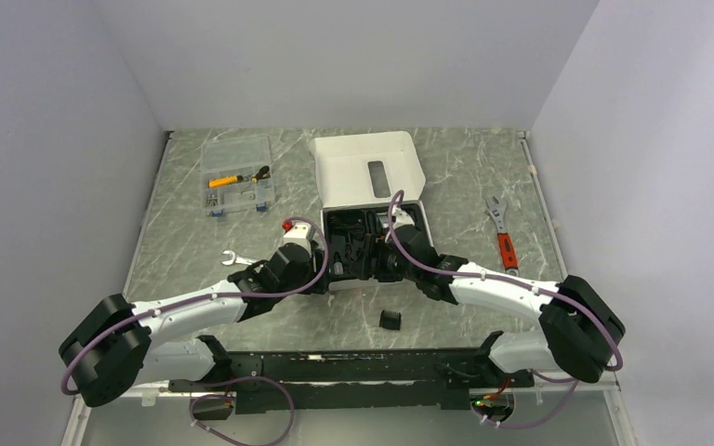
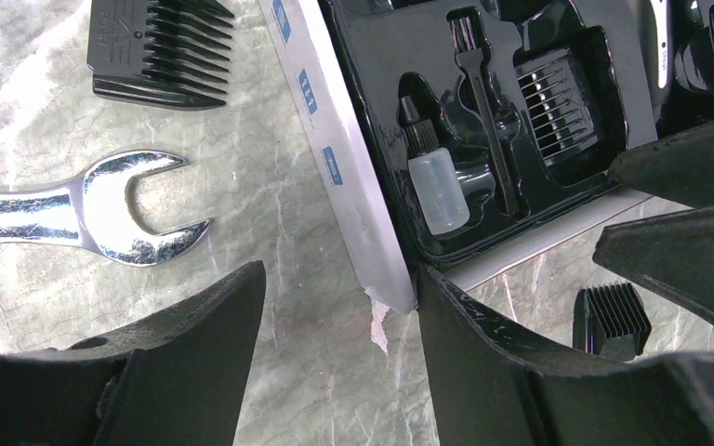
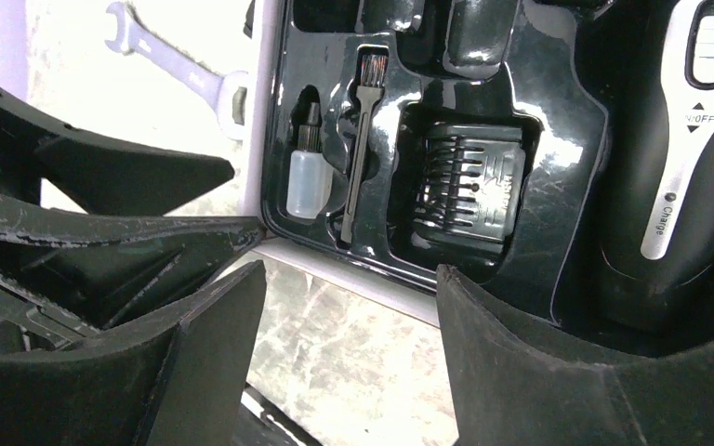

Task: Sort the hair-cutting tools
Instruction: Adjust the haircut tool in the storage box.

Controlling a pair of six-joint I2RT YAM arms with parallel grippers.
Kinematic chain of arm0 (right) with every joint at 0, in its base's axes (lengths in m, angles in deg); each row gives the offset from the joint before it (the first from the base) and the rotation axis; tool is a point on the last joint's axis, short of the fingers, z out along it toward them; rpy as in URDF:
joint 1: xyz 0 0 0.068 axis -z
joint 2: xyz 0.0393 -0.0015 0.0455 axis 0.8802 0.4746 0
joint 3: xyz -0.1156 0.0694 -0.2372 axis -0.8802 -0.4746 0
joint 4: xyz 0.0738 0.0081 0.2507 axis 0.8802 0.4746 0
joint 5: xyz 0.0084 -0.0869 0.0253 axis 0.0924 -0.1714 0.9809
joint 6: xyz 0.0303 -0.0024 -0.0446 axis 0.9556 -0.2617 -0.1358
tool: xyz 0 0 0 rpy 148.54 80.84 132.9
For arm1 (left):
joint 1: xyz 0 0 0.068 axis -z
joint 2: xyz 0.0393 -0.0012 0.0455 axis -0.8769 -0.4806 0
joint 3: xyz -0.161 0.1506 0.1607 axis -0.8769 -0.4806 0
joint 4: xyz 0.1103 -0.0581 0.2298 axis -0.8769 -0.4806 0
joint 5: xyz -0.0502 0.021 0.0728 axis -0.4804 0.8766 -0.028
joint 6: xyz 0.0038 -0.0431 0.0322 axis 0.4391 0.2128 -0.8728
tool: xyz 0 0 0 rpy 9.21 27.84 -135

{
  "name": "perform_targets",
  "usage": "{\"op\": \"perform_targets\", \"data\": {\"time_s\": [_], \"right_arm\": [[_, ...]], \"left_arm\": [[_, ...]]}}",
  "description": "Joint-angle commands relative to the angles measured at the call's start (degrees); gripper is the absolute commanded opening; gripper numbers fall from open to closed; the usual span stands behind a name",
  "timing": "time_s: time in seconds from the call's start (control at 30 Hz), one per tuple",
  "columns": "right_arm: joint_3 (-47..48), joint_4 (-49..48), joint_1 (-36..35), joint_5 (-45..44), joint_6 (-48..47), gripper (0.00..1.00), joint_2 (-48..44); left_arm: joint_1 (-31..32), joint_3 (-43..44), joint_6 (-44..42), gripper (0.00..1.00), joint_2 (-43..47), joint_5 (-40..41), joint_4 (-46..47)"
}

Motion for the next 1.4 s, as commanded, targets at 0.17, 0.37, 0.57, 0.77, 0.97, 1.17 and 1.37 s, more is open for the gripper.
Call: {"op": "perform_targets", "data": {"time_s": [0.17, 0.37, 0.57, 0.77, 0.97, 1.17, 1.37], "right_arm": [[-0.8, 1.5, 0.2, -5.2, 10.2, 0.70, -0.9], [-1.1, 2.3, 0.3, -4.2, 15.2, 0.70, 2.0], [-3.5, 0.8, 0.7, -5.6, 22.1, 0.72, 1.5], [-7.0, -0.9, 1.3, -7.3, 28.0, 0.73, -0.8], [-8.2, -4.0, 1.8, -6.8, 29.5, 0.73, 0.2], [-7.8, -10.9, 1.8, -5.4, 29.0, 0.72, 3.8], [-5.4, -11.9, 1.3, -6.8, 25.5, 0.72, 4.7]], "left_arm": [[-0.1, -1.6, -1.0, 0.66, 0.0, -0.5, -2.6], [0.5, -2.3, -0.1, 0.65, 0.2, -0.9, -1.6], [2.4, -3.3, 0.9, 0.64, 1.4, -0.3, -0.5], [5.4, -3.4, 0.6, 0.61, 1.2, 0.4, 0.5], [8.2, -3.1, 0.2, 0.58, 0.9, 1.3, 2.4], [9.3, -2.3, -0.4, 0.55, -0.6, 1.3, 2.4], [9.7, -1.7, -0.8, 0.53, -2.0, 1.4, 2.2]]}}
